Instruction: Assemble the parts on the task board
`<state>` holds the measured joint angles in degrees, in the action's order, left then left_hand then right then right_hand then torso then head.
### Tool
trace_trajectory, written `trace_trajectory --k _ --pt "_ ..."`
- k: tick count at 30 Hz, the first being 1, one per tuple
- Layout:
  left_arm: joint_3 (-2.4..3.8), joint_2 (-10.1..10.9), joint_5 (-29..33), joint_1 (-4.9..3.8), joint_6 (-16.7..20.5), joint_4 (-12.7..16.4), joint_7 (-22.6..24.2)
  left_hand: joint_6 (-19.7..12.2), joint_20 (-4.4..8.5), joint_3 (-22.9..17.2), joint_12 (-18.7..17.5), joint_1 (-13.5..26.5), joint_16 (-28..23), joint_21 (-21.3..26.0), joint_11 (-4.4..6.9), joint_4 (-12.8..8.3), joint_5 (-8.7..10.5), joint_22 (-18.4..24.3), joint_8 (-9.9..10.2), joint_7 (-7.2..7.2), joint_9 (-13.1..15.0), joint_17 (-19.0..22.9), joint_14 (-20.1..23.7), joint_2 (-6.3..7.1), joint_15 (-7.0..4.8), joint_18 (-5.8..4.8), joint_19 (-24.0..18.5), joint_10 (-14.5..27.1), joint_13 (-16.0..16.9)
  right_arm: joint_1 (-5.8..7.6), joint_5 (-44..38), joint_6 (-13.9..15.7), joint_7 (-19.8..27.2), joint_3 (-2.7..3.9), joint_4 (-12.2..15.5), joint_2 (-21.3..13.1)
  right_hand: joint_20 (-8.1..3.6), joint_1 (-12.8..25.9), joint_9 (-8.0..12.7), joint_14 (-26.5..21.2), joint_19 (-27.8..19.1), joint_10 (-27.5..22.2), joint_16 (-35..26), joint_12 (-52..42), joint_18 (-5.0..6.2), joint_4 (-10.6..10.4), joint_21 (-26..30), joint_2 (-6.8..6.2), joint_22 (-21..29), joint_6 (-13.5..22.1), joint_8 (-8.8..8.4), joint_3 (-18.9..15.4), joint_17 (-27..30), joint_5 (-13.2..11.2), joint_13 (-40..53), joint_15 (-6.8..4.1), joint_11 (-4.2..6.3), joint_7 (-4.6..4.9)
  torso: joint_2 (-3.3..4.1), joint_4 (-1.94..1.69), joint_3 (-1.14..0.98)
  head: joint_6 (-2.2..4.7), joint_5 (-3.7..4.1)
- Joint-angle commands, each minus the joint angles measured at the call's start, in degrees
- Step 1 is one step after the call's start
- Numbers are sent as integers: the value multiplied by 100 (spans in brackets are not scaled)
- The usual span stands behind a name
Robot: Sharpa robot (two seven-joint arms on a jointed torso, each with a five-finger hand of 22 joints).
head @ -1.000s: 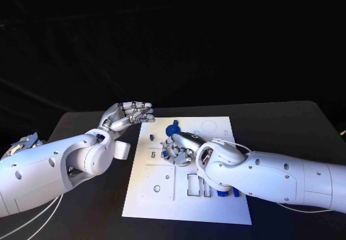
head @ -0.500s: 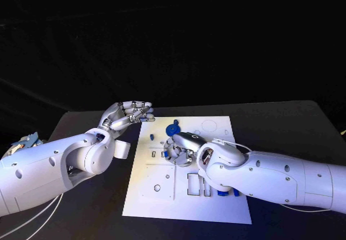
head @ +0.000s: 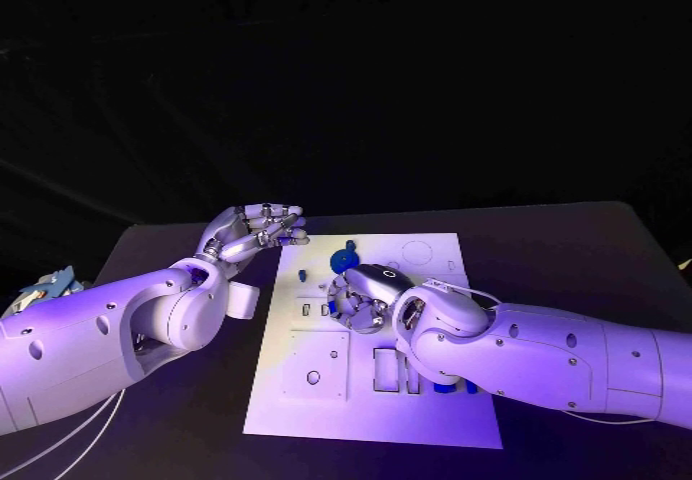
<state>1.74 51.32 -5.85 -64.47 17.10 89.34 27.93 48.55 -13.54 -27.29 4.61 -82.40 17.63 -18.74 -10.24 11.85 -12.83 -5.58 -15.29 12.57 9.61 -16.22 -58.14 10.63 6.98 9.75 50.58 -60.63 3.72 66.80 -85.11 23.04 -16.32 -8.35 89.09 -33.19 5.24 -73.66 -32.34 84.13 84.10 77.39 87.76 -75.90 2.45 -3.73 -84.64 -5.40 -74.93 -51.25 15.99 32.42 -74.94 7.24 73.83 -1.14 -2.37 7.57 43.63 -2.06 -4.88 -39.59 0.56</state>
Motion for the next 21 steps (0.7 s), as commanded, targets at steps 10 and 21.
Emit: trace_trajectory --k 10,21 --pt "3 -8 12 -5 -137 7 0 -7 -22 -27 -33 42 -19 12 18 -15 35 6 21 98 4 -6 -7 9 17 74 32 -40 9 -30 -148 -2 -237 -16 -71 8 -30 94 -226 453 131 7 22 -1 -58 -3 6 -32 -907 -38 185 -15 -885 16 -15 -10 -35 -17 3 -5 3 -8 3" --pt "3 -1 12 -5 -148 7 -13 -9 -24 -33 -43 58 -29 16 17 -20 37 11 23 99 5 -14 -2 12 19 73 29 -43 8 -31 -154 -137 -220 -16 -90 15 -27 137 -212 448 119 -22 14 30 -53 -3 23 -87 -892 -13 166 -25 -865 -11 -44 -5 -42 -8 0 -5 2 -17 -2"
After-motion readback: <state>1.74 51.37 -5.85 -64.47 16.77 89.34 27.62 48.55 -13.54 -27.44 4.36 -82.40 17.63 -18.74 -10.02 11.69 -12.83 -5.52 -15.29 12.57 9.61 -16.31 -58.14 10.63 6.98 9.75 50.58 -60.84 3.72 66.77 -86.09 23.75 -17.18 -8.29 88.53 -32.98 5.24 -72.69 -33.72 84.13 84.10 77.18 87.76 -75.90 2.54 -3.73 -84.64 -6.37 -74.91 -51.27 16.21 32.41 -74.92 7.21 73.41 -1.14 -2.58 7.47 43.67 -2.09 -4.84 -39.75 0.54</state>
